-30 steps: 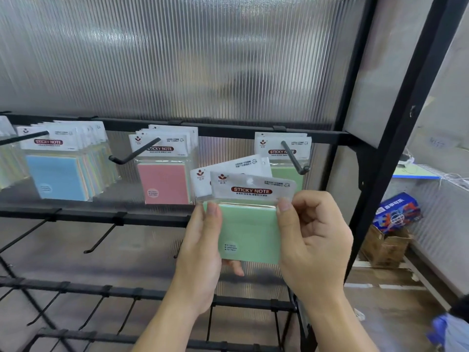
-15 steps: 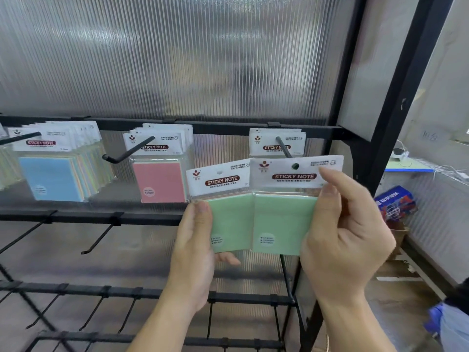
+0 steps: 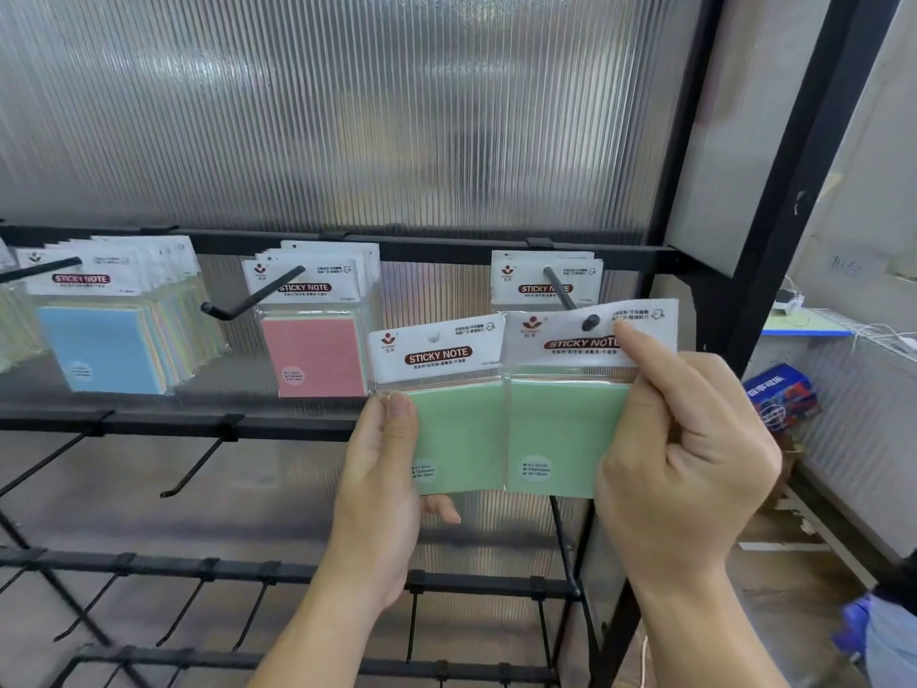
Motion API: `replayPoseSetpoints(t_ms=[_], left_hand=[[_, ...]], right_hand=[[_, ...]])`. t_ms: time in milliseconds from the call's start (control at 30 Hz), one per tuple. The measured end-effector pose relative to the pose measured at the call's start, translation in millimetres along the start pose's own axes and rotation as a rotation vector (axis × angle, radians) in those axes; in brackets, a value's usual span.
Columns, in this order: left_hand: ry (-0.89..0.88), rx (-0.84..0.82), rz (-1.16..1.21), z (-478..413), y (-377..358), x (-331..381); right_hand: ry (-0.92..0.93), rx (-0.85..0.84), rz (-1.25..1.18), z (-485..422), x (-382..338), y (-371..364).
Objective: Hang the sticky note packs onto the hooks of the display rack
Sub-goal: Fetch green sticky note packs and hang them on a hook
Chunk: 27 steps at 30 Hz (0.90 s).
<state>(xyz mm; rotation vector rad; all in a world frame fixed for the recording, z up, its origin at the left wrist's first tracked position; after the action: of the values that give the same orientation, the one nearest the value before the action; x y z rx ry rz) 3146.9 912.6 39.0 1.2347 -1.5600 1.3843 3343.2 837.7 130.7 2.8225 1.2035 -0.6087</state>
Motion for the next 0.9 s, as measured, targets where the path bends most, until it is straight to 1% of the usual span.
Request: replayPoseSetpoints(t_ms=[333,600,700,767,833,900], left_hand=[[-0.001,0.096,-0.04,-5,20,4],[-0.01,0.108,-0.049,-7,25,11],[-0.019,0.105,-0.05,-8,24,13],[-0.018,0.088,-0.051,-9,20,13],[-0.015,0.059,-0.049,-9,14,14],[-0.012,0.028,-0.044,-8,7,14]], right_hand=[[-0.068,-0.132,0.136,-2,38,-35],[-0.108,-0.334,0.181,-8,70,-70],[-0.158,-0.418,0.188,-7,79,-78],[-0.221,-0.381,0.174,-4,79,-72],[-0.264,-0.284,0.143,0,73,-60],[-0.205,-0.225,0.094,5,57,-51]])
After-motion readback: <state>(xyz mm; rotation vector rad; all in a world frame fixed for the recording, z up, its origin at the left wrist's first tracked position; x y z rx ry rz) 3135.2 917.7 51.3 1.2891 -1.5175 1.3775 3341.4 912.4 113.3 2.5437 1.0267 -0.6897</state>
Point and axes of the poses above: each hand's wrist, its own z-axis away from the middle knuckle, its own y-axis out of the back of the hand, x = y × z, the point moved 9 cm from there along -z, towards the middle knuckle, and after that the axes turned 3 degrees about y, right-handed, at the moved point
